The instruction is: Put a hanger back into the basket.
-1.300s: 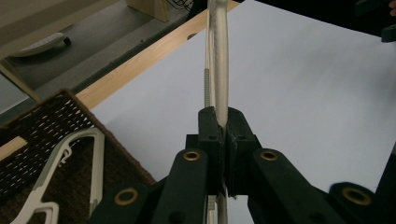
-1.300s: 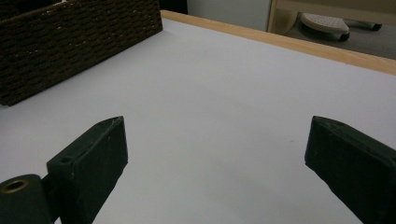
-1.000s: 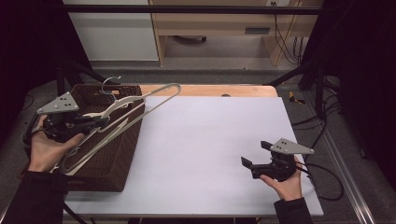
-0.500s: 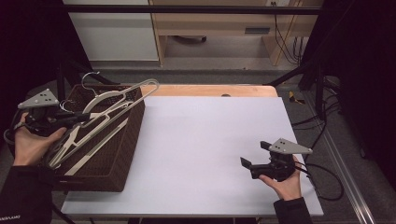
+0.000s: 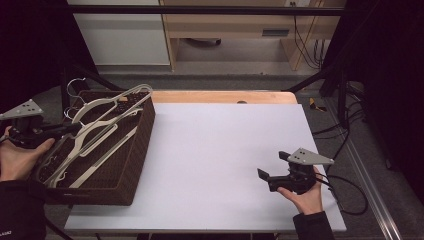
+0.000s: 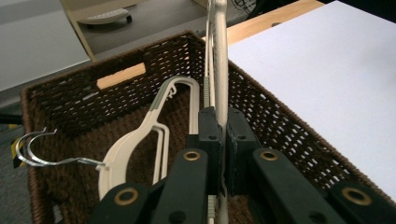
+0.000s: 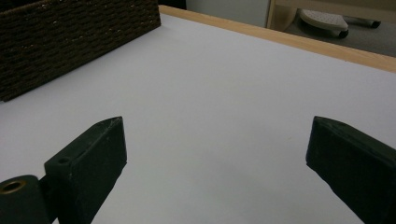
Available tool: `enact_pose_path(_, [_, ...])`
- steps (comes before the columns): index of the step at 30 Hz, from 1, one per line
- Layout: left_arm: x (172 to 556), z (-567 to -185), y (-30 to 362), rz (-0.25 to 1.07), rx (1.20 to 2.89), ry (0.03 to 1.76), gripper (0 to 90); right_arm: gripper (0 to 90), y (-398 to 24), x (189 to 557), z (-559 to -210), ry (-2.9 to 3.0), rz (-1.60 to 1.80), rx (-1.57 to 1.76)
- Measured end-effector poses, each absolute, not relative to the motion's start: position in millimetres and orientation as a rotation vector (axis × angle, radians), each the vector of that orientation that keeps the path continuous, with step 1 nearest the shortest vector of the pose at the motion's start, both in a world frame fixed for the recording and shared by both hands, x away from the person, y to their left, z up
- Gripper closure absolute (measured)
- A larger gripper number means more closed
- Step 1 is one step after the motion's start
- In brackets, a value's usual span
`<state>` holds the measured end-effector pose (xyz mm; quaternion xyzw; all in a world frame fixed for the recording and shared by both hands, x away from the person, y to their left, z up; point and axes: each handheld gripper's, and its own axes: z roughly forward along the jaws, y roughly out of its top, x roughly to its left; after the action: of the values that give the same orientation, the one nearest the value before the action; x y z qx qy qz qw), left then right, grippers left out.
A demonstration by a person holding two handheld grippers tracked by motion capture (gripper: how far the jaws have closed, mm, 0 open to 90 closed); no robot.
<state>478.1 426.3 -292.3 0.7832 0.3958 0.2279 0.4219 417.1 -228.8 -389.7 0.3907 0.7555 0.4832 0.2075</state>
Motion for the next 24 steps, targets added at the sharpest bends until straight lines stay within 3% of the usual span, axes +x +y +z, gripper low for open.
enact_pose_path(13, [488,-300,430,0.588,1.960,1.045,86.7,5.5,-229,417,-390,2.110,1.340,1.085])
enact_pose_path(24, [491,-332,445,0.531,1.942,1.112,86.7,5.6,-227,418,-391,2.123,1.332,1.086])
